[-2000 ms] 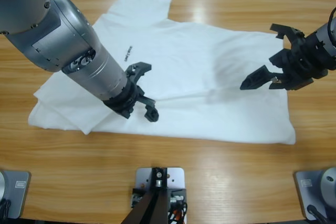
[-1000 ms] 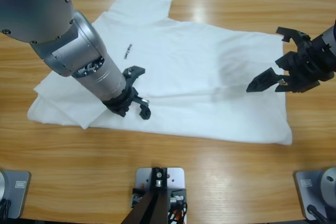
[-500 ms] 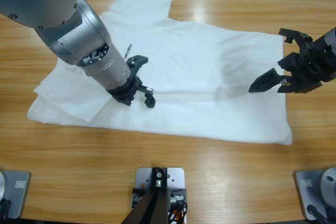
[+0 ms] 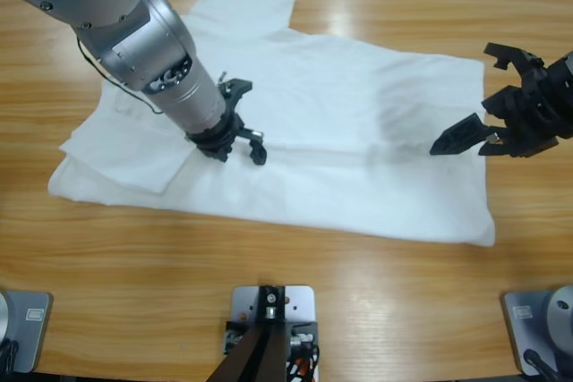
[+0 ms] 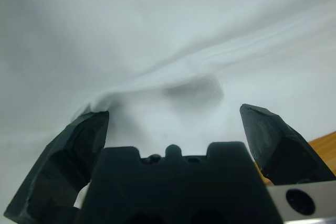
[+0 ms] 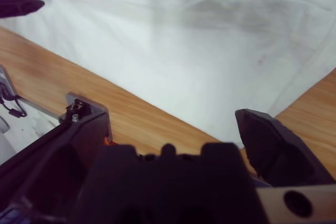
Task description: Fold clothes
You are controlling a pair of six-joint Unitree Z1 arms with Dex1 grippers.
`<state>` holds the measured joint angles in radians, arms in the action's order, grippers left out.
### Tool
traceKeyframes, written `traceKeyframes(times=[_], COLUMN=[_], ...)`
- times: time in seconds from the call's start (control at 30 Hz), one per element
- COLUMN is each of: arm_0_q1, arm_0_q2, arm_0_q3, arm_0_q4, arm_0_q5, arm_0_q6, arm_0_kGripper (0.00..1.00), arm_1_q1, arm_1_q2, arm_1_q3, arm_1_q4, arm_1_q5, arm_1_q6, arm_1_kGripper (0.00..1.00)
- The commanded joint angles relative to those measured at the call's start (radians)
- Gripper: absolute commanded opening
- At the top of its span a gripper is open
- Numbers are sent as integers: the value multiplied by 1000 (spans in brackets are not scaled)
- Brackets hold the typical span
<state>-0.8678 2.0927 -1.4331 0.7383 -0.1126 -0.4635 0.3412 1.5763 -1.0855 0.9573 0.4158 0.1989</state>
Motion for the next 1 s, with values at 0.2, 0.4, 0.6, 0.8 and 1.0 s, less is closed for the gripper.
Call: traceKeyframes(times=[0.2,0.4,0.6,0.8,1.0], arm_0_q1=[23,46,178,388,432], arm_0_q2=[100,56,-90,-146,-137], arm_0_q3=[-71,-78,-60,-32,-20], arm_0_q4=[5,45,69,75,104], arm_0_q5=[21,-4,-37,-99,-169], arm_0_q6=[27,37,60,67,85], arm_0_kGripper=[973,972,959,959,959], arm_1_q1=[-16,-66,-194,-228,-230], arm_1_q2=[-19,-49,-113,-127,-272], arm_1_q3=[-2,-13,-2,61,298], arm_1_q4=[49,57,54,-1,-164], arm_1_q5=[-5,-2,39,97,57], arm_1_q6=[-16,-18,-21,14,281], arm_1_kGripper=[1000,1000,1000,1000,1000])
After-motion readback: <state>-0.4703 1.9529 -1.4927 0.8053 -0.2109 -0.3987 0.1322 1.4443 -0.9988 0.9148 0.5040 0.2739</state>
